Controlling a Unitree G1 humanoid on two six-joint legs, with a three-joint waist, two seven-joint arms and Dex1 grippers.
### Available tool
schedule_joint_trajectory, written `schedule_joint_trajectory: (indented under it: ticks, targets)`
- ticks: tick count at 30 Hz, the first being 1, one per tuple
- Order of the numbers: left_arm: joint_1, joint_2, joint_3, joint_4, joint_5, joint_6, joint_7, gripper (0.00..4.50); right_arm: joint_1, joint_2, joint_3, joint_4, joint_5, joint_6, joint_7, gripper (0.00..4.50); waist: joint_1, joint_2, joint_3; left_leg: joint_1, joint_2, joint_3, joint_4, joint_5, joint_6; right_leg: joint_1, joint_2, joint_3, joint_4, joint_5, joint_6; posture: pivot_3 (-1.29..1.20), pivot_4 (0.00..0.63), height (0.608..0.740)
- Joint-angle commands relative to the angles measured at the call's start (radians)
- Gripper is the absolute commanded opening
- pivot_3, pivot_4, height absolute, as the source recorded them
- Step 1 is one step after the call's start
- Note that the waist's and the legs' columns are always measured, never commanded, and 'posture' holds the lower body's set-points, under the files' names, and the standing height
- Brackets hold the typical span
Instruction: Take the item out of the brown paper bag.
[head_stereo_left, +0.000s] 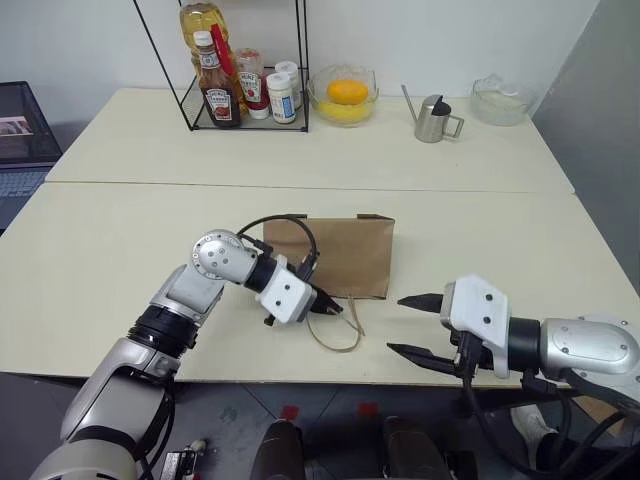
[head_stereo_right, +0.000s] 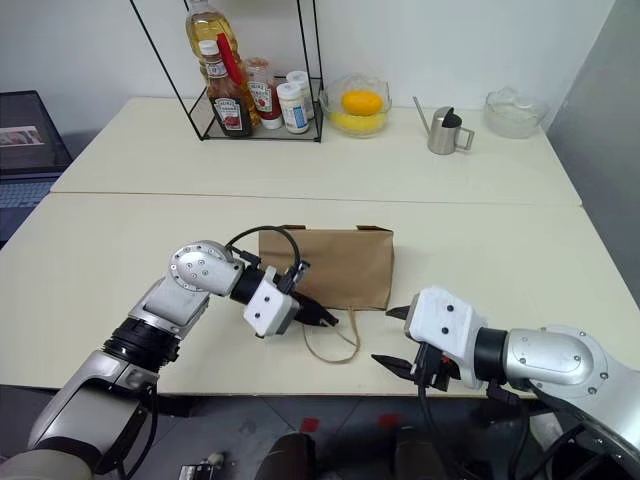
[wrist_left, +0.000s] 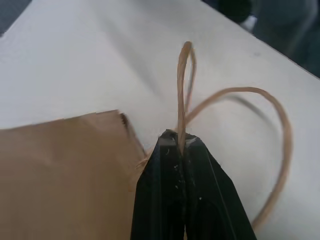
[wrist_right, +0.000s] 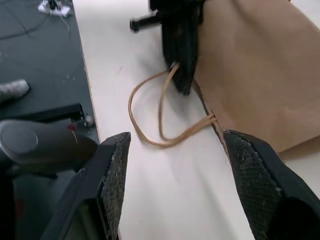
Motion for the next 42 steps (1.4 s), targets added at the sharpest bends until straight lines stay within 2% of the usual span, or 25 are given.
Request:
schedule_joint_trajectory:
  ticks: [1, 3, 7, 13, 18, 25, 28, 35, 42]
  targets:
    - [-0.018, 0.007, 0.066, -0.050, -0.047, 0.113, 0.040, 0.02, 0.043, -0.036, 0.077, -0.009, -0.206, -0.183, 0.067, 3.11, 0.000, 0.000, 0.000, 0.000, 0.000, 0.000, 0.000, 0.000, 0.000, 0.000, 0.000, 0.000, 0.000, 0.000, 0.000, 0.00, 0.150, 0.740]
    - [-0.020, 0.011, 0.088, -0.061, -0.053, 0.170, 0.056, 0.02, 0.087, -0.034, 0.131, 0.054, -0.343, -0.331, 0.088, 3.11, -0.001, 0.000, 0.000, 0.000, 0.000, 0.000, 0.000, 0.000, 0.000, 0.000, 0.000, 0.000, 0.000, 0.000, 0.000, 0.00, 0.150, 0.740]
    - [-0.021, 0.016, 0.108, -0.082, -0.050, 0.227, 0.075, 0.02, 0.123, 0.019, 0.175, 0.147, -0.495, -0.529, 0.104, 3.11, -0.001, 0.000, 0.000, 0.002, 0.000, 0.000, 0.000, 0.000, 0.000, 0.001, 0.000, 0.000, 0.000, 0.000, 0.000, 0.00, 0.150, 0.740]
    - [-0.011, 0.000, 0.144, -0.120, -0.080, 0.342, 0.119, 0.02, 0.036, 0.155, 0.328, 0.327, -0.786, -0.840, 0.106, 3.11, -0.002, 0.000, 0.000, 0.006, 0.000, 0.000, -0.001, 0.000, 0.000, 0.006, 0.000, 0.001, -0.001, 0.000, 0.000, 0.00, 0.150, 0.740]
    - [-0.004, -0.002, 0.146, -0.124, -0.078, 0.348, 0.123, 0.02, -0.069, 0.300, 0.421, 0.501, -0.946, -0.948, 0.098, 3.11, -0.002, 0.000, 0.000, 0.007, 0.000, 0.000, -0.001, 0.000, 0.000, 0.006, 0.000, 0.000, -0.001, 0.000, 0.000, 0.00, 0.150, 0.740]
    - [0.019, 0.004, 0.153, -0.134, -0.075, 0.340, 0.117, 0.02, -0.151, 0.438, 0.479, 0.657, -1.059, -0.990, 0.107, 3.11, -0.001, 0.000, 0.000, 0.007, 0.000, 0.000, -0.001, 0.002, -0.004, 0.006, 0.000, 0.000, -0.001, 0.000, 0.000, 0.00, 0.150, 0.740]
    - [0.023, 0.004, 0.154, -0.138, -0.075, 0.340, 0.116, 0.00, -0.156, 0.455, 0.479, 0.696, -1.062, -1.004, 0.124, 2.47, 0.001, 0.000, 0.000, 0.007, 0.000, 0.001, -0.001, 0.002, -0.004, 0.006, 0.000, 0.000, -0.001, 0.000, 0.000, 0.00, 0.150, 0.740]
    - [0.017, 0.001, 0.156, -0.134, -0.077, 0.339, 0.116, 0.00, -0.159, 0.456, 0.477, 0.748, -1.055, -1.016, 0.173, 0.03, 0.000, 0.000, 0.000, 0.007, 0.000, 0.001, -0.001, 0.001, -0.002, 0.006, 0.000, 0.000, 0.000, 0.000, 0.000, 0.00, 0.150, 0.740]
    - [-0.054, -0.017, 0.196, -0.133, -0.130, 0.473, 0.157, 0.00, -0.140, 0.448, 0.476, 0.759, -1.047, -0.987, 0.221, 0.03, 0.002, -0.001, 0.000, 0.007, 0.000, 0.000, -0.001, 0.000, -0.001, 0.006, 0.000, 0.000, 0.000, 0.000, 0.000, 0.00, 0.150, 0.740]
